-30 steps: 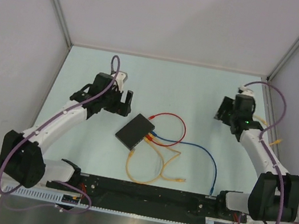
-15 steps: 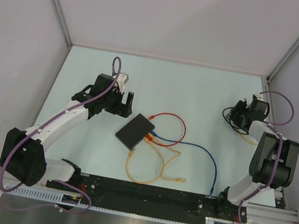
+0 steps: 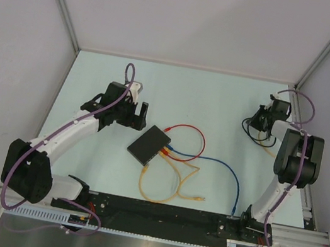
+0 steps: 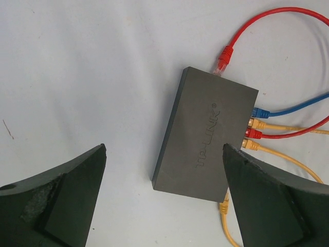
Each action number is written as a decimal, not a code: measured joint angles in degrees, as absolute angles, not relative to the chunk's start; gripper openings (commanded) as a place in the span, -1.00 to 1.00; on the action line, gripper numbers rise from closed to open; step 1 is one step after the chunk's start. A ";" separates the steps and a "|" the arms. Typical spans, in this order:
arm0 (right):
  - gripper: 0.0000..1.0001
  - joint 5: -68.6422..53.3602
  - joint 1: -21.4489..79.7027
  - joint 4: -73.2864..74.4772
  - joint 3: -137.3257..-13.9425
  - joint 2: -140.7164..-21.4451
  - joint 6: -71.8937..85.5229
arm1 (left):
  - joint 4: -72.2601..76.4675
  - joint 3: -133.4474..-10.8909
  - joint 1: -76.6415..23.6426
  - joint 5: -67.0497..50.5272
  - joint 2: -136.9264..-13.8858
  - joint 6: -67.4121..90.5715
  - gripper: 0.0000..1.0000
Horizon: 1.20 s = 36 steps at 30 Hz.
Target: Insert the plug into the switch port
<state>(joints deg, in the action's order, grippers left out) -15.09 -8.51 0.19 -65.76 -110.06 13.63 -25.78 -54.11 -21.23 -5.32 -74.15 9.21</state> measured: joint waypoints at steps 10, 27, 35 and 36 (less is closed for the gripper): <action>-1.00 -13.39 2.24 10.81 -69.41 -100.71 6.50 | -25.52 -54.11 -21.10 -6.92 -74.15 10.04 0.97; -1.00 -5.45 28.62 23.29 -64.20 -80.75 10.76 | -22.39 -52.31 -20.80 -13.06 -71.24 12.05 0.97; -1.00 -2.55 19.84 29.98 -51.37 -76.01 18.39 | -21.63 -51.83 -20.80 -14.46 -71.22 12.19 0.97; -1.00 -2.42 17.87 29.93 -51.37 -73.67 18.46 | -21.61 -51.75 -20.80 -14.61 -71.22 12.23 0.97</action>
<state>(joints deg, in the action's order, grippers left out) -2.42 17.87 29.93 -51.37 -73.67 18.46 -21.61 -51.75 -20.80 -14.61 -71.22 12.23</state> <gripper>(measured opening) 0.023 0.985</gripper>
